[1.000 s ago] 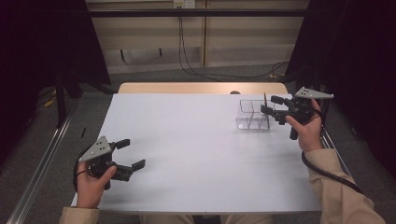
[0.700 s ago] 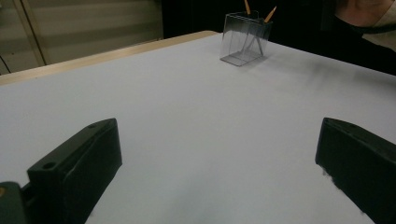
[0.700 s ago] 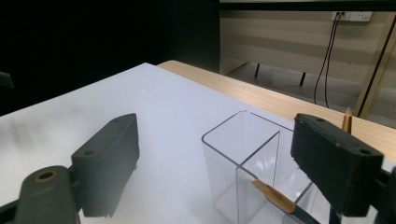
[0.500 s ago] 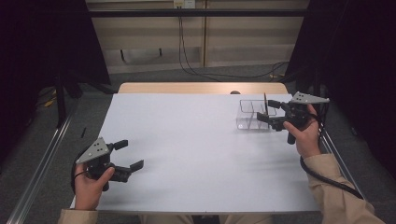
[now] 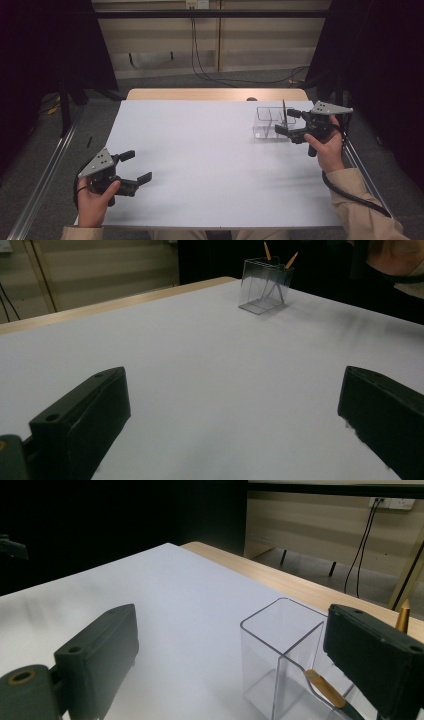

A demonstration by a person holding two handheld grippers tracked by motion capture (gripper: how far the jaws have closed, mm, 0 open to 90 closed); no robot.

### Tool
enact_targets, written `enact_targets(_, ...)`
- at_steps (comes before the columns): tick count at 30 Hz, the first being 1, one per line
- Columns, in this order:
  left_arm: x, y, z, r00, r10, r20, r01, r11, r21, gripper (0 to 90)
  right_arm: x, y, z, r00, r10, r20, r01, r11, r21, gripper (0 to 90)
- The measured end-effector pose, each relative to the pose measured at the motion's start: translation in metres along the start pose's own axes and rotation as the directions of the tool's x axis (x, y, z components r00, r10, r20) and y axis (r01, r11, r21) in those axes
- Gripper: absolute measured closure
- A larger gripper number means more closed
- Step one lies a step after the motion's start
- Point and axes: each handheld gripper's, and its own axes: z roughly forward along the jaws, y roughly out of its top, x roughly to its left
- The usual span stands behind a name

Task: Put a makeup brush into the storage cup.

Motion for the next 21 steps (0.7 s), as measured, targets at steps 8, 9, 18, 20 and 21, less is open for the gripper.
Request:
enact_targets(8,0.0,0.001,0.0,1.0,0.003,0.001,-0.003,1.0,-0.003,0.3,0.005,-0.003,-0.002,0.9999,-0.012,-0.008,0.012,1.0,0.006,5.3)
enact_targets(9,0.0,0.001,0.0,1.0,0.002,0.001,-0.002,1.0,-0.005,0.3,0.005,-0.003,-0.002,0.9998,-0.015,-0.01,0.015,1.0,0.006,5.0)
enact_targets(18,0.001,0.001,-0.001,1.0,0.0,-0.007,0.0,0.9999,-0.01,0.3,0.01,-0.005,0.0,0.9995,-0.02,-0.024,0.02,1.0,0.01,2.5)
enact_targets(20,0.001,0.001,-0.002,1.0,0.001,-0.008,-0.001,1.0,-0.006,0.3,0.012,-0.006,0.0,0.9995,-0.021,-0.024,0.021,1.0,0.008,2.5)
enact_targets(21,0.001,0.001,-0.002,1.0,-0.001,-0.007,0.001,1.0,-0.006,0.3,0.013,-0.006,0.001,0.9993,-0.026,-0.027,0.027,1.0,0.011,2.3)
